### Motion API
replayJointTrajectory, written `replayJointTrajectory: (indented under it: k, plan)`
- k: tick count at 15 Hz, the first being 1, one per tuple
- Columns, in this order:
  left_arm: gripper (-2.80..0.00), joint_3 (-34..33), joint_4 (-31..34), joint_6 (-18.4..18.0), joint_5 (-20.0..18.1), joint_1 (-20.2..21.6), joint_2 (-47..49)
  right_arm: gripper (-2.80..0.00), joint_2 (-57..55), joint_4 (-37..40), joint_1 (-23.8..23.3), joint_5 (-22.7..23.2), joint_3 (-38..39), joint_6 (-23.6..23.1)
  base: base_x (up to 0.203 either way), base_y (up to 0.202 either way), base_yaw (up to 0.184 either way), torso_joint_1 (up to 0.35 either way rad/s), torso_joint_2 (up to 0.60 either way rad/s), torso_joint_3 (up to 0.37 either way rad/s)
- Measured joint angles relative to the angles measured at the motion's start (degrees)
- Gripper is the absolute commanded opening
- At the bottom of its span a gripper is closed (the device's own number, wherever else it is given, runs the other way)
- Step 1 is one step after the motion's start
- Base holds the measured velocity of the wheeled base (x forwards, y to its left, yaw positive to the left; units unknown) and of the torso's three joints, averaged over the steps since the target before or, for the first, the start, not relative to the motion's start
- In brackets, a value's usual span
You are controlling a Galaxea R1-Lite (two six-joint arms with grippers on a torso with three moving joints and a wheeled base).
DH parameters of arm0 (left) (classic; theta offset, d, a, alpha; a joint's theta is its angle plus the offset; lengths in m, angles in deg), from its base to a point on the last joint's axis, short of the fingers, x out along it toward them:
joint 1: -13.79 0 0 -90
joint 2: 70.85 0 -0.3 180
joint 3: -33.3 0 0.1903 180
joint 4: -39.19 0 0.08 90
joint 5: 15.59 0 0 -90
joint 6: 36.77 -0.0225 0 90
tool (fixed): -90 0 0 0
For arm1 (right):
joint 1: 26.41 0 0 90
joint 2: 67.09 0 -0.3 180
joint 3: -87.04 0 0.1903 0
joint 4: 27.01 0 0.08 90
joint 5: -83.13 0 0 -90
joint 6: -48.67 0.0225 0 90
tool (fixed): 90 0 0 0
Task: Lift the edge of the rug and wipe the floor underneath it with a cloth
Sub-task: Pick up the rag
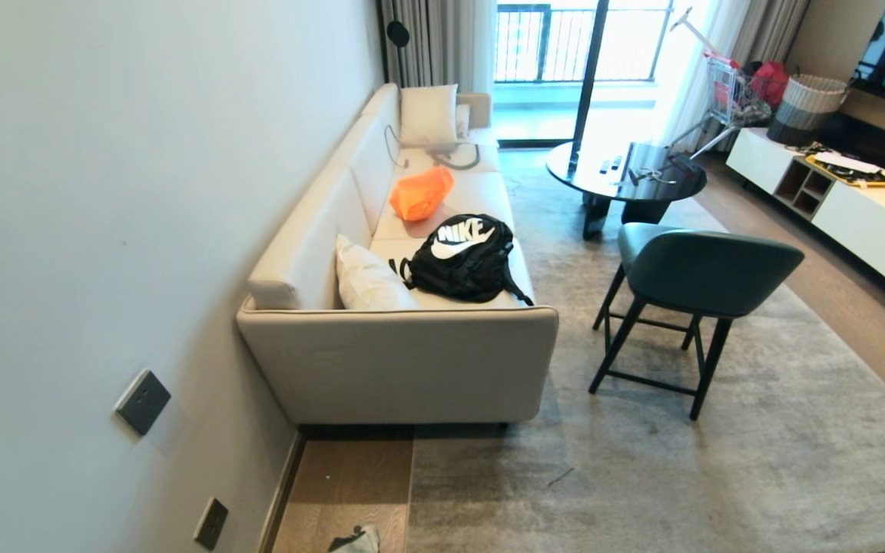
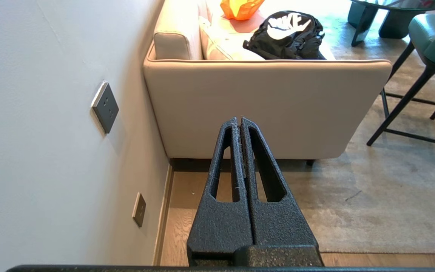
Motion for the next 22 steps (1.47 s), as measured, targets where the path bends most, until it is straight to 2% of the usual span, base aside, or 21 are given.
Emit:
replayJointTrajectory:
  k: [12, 16, 22]
  plan:
    - [-2.80, 0.0, 0.0, 0.0, 0.0, 0.0, 0.0, -2.80, 0.0, 0.0, 0.0, 0.0, 0.0, 0.0, 0.000, 0.000, 0.000, 0.000, 0.00, 0.000]
    - [-2.80, 0.0, 0.0, 0.0, 0.0, 0.0, 0.0, -2.80, 0.0, -0.2, 0.0, -2.4, 0.0, 3.6, 0.000, 0.000, 0.000, 0.000, 0.00, 0.000]
    - [-2.80, 0.0, 0.0, 0.0, 0.0, 0.0, 0.0, -2.80, 0.0, -0.2, 0.0, -2.5, 0.0, 3.7, 0.000, 0.000, 0.000, 0.000, 0.00, 0.000]
